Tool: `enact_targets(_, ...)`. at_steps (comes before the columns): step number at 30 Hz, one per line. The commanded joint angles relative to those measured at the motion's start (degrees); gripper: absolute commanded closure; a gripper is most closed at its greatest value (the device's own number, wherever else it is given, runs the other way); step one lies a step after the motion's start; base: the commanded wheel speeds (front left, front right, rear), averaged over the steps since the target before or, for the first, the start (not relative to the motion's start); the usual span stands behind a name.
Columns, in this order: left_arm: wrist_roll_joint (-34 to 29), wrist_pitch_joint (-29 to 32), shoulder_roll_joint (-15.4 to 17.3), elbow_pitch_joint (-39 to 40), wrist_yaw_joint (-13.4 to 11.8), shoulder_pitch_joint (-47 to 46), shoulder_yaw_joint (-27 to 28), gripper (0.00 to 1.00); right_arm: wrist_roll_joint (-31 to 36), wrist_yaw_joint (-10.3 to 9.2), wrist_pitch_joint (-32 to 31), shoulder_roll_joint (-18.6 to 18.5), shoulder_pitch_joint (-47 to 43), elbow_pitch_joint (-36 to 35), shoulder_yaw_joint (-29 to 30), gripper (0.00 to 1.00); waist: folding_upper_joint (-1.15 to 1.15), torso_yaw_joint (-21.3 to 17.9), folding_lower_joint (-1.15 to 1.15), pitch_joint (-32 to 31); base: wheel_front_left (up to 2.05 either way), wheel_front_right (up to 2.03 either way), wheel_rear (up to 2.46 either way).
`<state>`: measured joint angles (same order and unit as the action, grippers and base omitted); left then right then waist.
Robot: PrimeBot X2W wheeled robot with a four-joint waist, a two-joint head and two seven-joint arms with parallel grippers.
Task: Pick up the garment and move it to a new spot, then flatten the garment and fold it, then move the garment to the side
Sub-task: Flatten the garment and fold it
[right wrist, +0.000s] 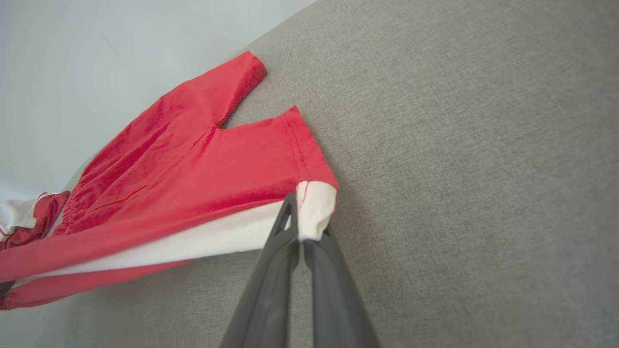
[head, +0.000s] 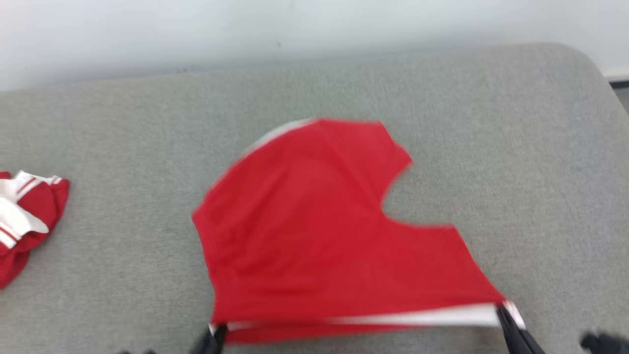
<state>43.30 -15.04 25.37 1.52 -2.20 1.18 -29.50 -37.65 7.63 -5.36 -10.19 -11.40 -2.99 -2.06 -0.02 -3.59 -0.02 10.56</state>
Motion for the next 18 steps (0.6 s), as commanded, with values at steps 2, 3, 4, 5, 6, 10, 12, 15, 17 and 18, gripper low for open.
enact_targets(2, -0.49, -0.18, 0.04, -0.27, 0.05, 2.00, 0.62, 1.00, 1.12, -0.28, -1.03, 1.49, -3.35, -2.37, 2.82, 1.00, 0.02, 1.46, 0.02, -1.58, 0.00, 0.00, 0.00)
enact_targets(3, -0.80, -0.18, -0.27, -0.30, 0.37, 2.67, 0.84, 1.00, 1.66, -0.28, -1.66, 2.41, -4.74, -3.70, 3.65, 1.00, 0.02, 1.67, 0.02, -1.70, 0.00, 0.00, 0.00)
enact_targets(4, -0.82, -0.17, -0.76, -0.32, 0.64, 3.07, 1.09, 1.00, 2.21, -0.28, -2.16, 3.05, -5.69, -4.85, 4.28, 1.00, 0.02, 1.84, 0.02, -1.77, 0.00, 0.00, 0.00)
enact_targets(5, -1.03, -0.18, -1.09, -0.37, 0.88, 3.36, 1.19, 1.00, 2.93, -0.28, -2.61, 3.51, -6.63, -5.67, 4.78, 1.00, 0.02, 2.13, 0.02, -1.96, 0.00, 0.00, 0.00)
enact_targets(6, -1.39, -0.18, -1.34, -0.51, 1.25, 3.38, 1.26, 1.00, 3.42, -0.28, -2.96, 4.02, -7.33, -6.36, 5.07, 1.00, 0.02, 2.43, 0.02, -2.17, 0.00, 0.00, 0.00)
enact_targets(10, -2.64, -0.17, -2.55, -1.31, 2.48, 1.85, 1.69, 1.00, 4.09, -0.28, -4.11, 5.28, -6.71, -8.37, 5.98, 1.00, 0.02, 3.17, 0.02, -2.97, 0.00, 0.00, 0.00)
enact_targets(12, -3.43, -0.17, -3.08, -1.46, 3.09, 0.68, 2.23, 1.00, 4.53, -0.27, -4.34, 5.44, -4.65, -9.05, 6.28, 1.00, 0.02, 3.37, 0.02, -3.11, 0.00, 0.00, 0.00)
enact_targets(15, -4.49, -0.17, -4.24, -1.70, 3.73, -1.45, 2.82, 1.00, 5.15, -0.27, -4.87, 4.92, -0.97, -8.97, 6.51, 1.00, 0.02, 3.73, 0.02, -2.98, 0.00, 0.00, 0.00)
enact_targets(17, -5.34, -0.16, -4.84, -2.04, 4.11, -3.57, 3.10, 1.00, 5.84, -0.26, -5.44, 3.93, 2.68, -8.22, 5.95, 1.00, 0.02, 4.09, 0.02, -2.65, 0.00, 0.00, 0.00)
enact_targets(18, -5.40, -0.16, -5.07, -2.30, 4.26, -4.59, 3.36, 1.00, 6.22, -0.24, -5.69, 3.52, 4.64, -7.63, 5.45, 1.00, 0.02, 4.21, 0.02, -2.29, 0.00, 0.00, 0.00)
